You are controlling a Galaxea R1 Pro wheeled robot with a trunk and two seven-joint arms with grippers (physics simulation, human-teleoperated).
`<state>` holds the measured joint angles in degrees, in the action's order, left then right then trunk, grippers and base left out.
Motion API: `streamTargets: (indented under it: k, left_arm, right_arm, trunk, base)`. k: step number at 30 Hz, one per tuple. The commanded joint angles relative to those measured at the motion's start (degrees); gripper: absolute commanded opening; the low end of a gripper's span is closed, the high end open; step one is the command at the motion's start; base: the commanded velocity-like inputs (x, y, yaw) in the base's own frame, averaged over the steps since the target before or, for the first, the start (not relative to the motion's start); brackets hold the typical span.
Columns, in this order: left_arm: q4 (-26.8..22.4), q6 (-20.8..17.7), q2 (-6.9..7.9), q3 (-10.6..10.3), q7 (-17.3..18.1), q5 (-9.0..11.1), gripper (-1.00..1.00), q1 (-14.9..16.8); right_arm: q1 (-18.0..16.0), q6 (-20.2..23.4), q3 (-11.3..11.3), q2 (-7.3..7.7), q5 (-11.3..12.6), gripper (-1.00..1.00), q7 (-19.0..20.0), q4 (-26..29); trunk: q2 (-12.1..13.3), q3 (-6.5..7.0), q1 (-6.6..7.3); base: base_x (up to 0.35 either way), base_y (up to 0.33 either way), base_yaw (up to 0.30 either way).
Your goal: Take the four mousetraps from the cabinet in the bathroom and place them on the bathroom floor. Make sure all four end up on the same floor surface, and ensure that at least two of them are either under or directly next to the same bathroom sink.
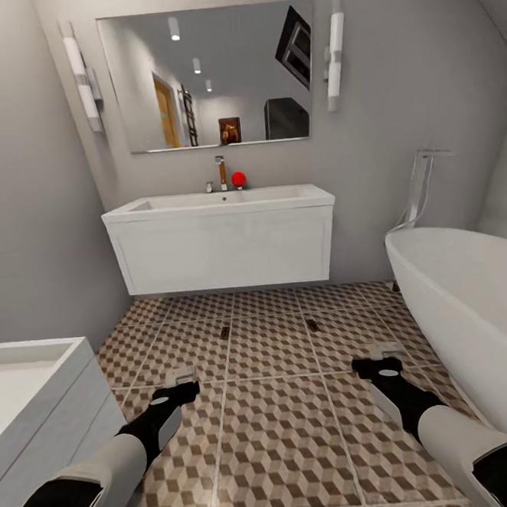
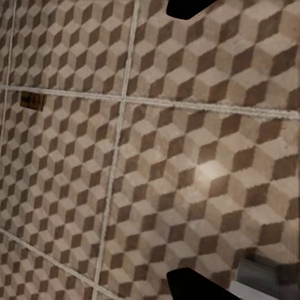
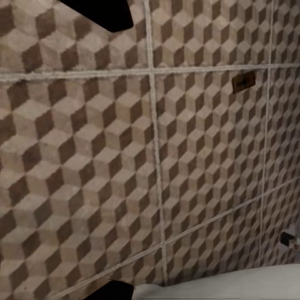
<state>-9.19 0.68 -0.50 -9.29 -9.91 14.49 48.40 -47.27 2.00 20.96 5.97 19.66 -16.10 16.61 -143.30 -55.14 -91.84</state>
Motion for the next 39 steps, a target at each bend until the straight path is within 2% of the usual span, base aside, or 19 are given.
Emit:
streamTargets:
  k: [1, 6, 39]
  left_arm:
    - [0.0, 0.1, 0.00, -0.5, -0.3, 0.6, 1.00, 0.0]
    - [0.2, 0.1, 0.00, -0.5, -0.3, 0.5, 1.00, 0.0]
    - [0.6, 0.1, 0.09, -0.5, -0.3, 0.5, 1.00, 0.0]
  right_arm:
    - [0.0, 0.2, 0.5, 0.06, 0.4, 1.00, -0.4, 0.1]
    - [0.0, 0.2, 0.5, 0.19, 0.3, 1.00, -0.6, 0.2]
    - [0.0, -0.5, 0.4, 0.33, 0.4, 1.00, -1.0, 0.1]
  trunk:
    - [0.0, 0.17, 0.04]
    - [0.1, 1.28, 0.16]
    - [13.3, 7.20, 7.41]
  base:
    - [0.000, 0.000, 0.000]
    - [0.000, 0.000, 0.000]
    - [0.000, 0.000, 0.000]
